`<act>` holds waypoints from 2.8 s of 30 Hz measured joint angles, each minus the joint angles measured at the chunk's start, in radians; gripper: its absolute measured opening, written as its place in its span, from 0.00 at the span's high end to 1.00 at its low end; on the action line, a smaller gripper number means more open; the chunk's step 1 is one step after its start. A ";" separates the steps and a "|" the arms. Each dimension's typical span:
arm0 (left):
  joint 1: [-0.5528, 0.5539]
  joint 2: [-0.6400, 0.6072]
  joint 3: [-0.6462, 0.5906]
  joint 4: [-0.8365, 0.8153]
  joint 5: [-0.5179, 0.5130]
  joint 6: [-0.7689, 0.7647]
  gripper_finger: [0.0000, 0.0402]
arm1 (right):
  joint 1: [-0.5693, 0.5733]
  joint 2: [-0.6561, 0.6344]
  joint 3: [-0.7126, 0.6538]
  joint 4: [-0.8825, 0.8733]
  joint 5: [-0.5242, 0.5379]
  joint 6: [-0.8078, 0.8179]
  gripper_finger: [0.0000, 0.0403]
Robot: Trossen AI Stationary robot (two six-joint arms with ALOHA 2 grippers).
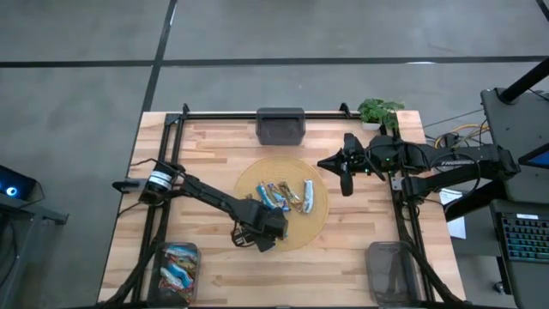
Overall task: Pick and place Granola Bars by type
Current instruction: Put the blue granola bar into the top black bin
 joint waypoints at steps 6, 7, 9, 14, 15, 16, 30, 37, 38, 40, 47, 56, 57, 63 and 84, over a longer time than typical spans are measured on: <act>0.003 -0.004 0.000 -0.002 -0.011 -0.001 0.66 | 0.000 0.000 0.000 -0.001 0.000 0.000 0.98; 0.004 -0.004 0.000 -0.003 -0.011 -0.006 0.69 | 0.000 0.000 0.000 -0.001 0.000 0.000 0.98; 0.005 -0.004 0.000 -0.003 -0.011 -0.019 0.73 | 0.000 0.000 0.000 -0.001 0.000 0.000 0.98; 0.006 -0.006 0.002 -0.013 -0.011 -0.021 0.82 | 0.000 0.000 0.000 -0.001 0.000 0.000 0.98; 0.006 -0.006 0.007 -0.020 -0.011 -0.021 0.82 | 0.000 0.000 0.000 -0.001 0.000 0.000 0.98; 0.006 -0.006 0.010 -0.027 -0.012 -0.021 0.83 | 0.000 0.000 0.000 -0.001 0.000 0.000 0.98; 0.013 -0.060 0.153 -0.171 -0.084 -0.062 0.86 | 0.000 0.000 0.000 -0.001 0.002 -0.003 0.98; 0.073 -0.135 0.305 -0.276 -0.168 -0.176 0.86 | -0.001 0.000 -0.001 0.000 0.001 -0.004 0.98; 0.088 -0.150 0.322 -0.282 -0.168 -0.189 0.86 | -0.001 0.000 -0.001 0.000 0.002 -0.004 0.98; 0.121 -0.192 0.347 -0.274 -0.168 -0.206 0.86 | -0.001 0.000 -0.001 0.000 0.001 -0.004 0.98; 0.311 -0.313 0.359 -0.212 -0.173 -0.211 0.86 | -0.001 0.000 -0.001 -0.002 0.001 -0.007 0.98; 0.598 -0.341 0.357 0.010 -0.154 -0.227 0.86 | -0.001 0.000 -0.001 -0.017 0.027 -0.003 0.98; 0.625 -0.336 0.357 0.030 -0.149 -0.234 0.86 | -0.001 0.000 -0.001 -0.017 0.028 -0.003 0.98; 0.759 -0.290 0.357 0.152 -0.078 -0.304 0.86 | -0.001 0.000 -0.001 -0.019 0.029 0.000 0.98; 0.840 -0.043 0.308 0.290 -0.017 -0.384 0.86 | -0.001 0.000 -0.001 -0.021 0.056 0.000 0.98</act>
